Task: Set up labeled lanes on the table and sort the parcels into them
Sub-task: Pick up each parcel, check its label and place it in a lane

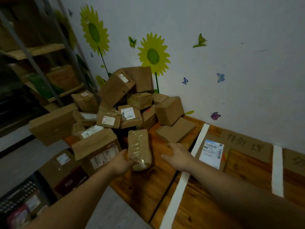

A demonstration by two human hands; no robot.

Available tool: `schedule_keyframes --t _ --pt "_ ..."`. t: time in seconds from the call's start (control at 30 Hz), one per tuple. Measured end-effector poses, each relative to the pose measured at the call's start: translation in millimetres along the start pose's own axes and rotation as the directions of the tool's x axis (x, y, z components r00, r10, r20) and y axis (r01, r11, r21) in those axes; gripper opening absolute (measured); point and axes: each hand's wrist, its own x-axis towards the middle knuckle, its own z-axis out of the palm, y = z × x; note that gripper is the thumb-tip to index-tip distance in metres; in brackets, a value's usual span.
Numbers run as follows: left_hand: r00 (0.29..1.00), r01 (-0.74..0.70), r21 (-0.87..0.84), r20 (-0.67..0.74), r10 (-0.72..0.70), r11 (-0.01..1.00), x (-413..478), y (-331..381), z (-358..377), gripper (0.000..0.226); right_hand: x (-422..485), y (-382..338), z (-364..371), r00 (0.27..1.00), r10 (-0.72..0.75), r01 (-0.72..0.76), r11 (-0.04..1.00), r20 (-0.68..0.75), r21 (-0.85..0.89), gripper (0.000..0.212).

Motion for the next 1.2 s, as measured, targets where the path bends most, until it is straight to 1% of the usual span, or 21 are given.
schedule_keyframes --t 0.07,0.13,0.2,0.3,0.33,0.4,0.43,0.5,0.57,0.63,0.73,0.77,0.83,0.87,0.9,0.93,1.0,1.07,1.13,1.17,1.2 --pt "0.996 0.012 -0.075 0.088 -0.005 0.997 30 -15 -6 0.058 24 -12 26 0.999 0.053 -0.052 0.996 -0.005 0.075 0.063" --pt "0.985 0.015 -0.146 0.17 0.01 0.989 61 -35 -9 0.059 47 -20 56 0.99 0.137 -0.14 0.981 0.028 0.133 0.063" --pt "0.971 0.035 -0.215 0.238 0.018 0.976 87 -50 -10 0.06 69 -21 86 0.974 0.213 -0.223 0.962 0.075 0.157 0.078" --pt "0.948 0.127 -0.312 0.318 -0.022 0.942 119 -63 -8 0.053 92 -21 116 0.944 0.268 -0.301 0.938 0.193 0.172 0.112" --pt "0.938 0.158 -0.326 0.343 -0.039 0.932 124 -64 -7 0.051 94 -22 121 0.935 0.28 -0.323 0.925 0.216 0.199 0.117" --pt "0.924 0.19 -0.307 0.378 -0.063 0.933 130 -64 -7 0.048 97 -21 127 0.938 0.303 -0.339 0.904 0.166 0.262 0.121" --pt "0.922 0.193 -0.302 0.382 -0.067 0.934 131 -63 -9 0.049 97 -20 126 0.937 0.324 -0.349 0.891 0.131 0.292 0.118" --pt "0.921 0.197 -0.303 0.384 -0.07 0.932 131 -61 -13 0.052 94 -20 119 0.932 0.349 -0.36 0.851 0.1 0.383 0.101" --pt "0.914 0.225 -0.323 0.396 -0.085 0.919 128 -61 -14 0.053 87 -20 116 0.925 0.36 -0.372 0.796 0.122 0.477 0.081" --pt "0.911 0.26 -0.371 0.399 -0.099 0.892 123 -63 -10 0.052 79 -21 120 0.924 0.356 -0.376 0.77 0.142 0.516 0.066" --pt "0.899 0.33 -0.455 0.42 -0.128 0.827 106 -71 6 0.05 63 -21 132 0.915 0.392 -0.392 0.808 0.095 0.44 0.042" --pt "0.894 0.338 -0.446 0.427 -0.134 0.829 100 -74 12 0.049 59 -19 137 0.908 0.413 -0.405 0.818 0.074 0.409 0.04" --pt "0.899 0.316 -0.407 0.416 -0.134 0.857 87 -77 21 0.044 45 -17 139 0.907 0.416 -0.413 0.846 0.069 0.338 0.051" --pt "0.909 0.303 -0.415 0.397 -0.129 0.858 82 -78 25 0.042 39 -15 138 0.914 0.393 -0.402 0.845 0.099 0.354 0.061" --pt "0.915 0.3 -0.432 0.381 -0.13 0.85 77 -77 30 0.041 33 -11 138 0.914 0.385 -0.403 0.814 0.131 0.418 0.068" --pt "0.922 0.297 -0.453 0.363 -0.13 0.84 70 -76 34 0.04 27 -9 135 0.911 0.38 -0.406 0.765 0.159 0.501 0.069" --pt "0.933 0.295 -0.497 0.336 -0.133 0.816 55 -70 40 0.038 14 -7 125 0.926 0.329 -0.373 0.718 0.187 0.588 0.06" --pt "0.939 0.295 -0.556 0.319 -0.129 0.777 43 -60 41 0.038 5 -3 113 0.934 0.317 -0.345 0.669 0.166 0.658 0.054" --pt "0.952 0.272 -0.607 0.281 -0.118 0.747 32 -46 38 0.04 -3 -5 97 0.933 0.321 -0.33 0.586 0.162 0.74 0.047" --pt "0.962 0.244 -0.621 0.254 -0.103 0.745 28 -39 35 0.042 -8 -8 89 0.933 0.327 -0.318 0.56 0.149 0.765 0.051" --pt "0.971 0.207 -0.628 0.224 -0.081 0.75 23 -31 32 0.044 -11 -8 82 0.936 0.329 -0.302 0.57 0.125 0.764 0.055"
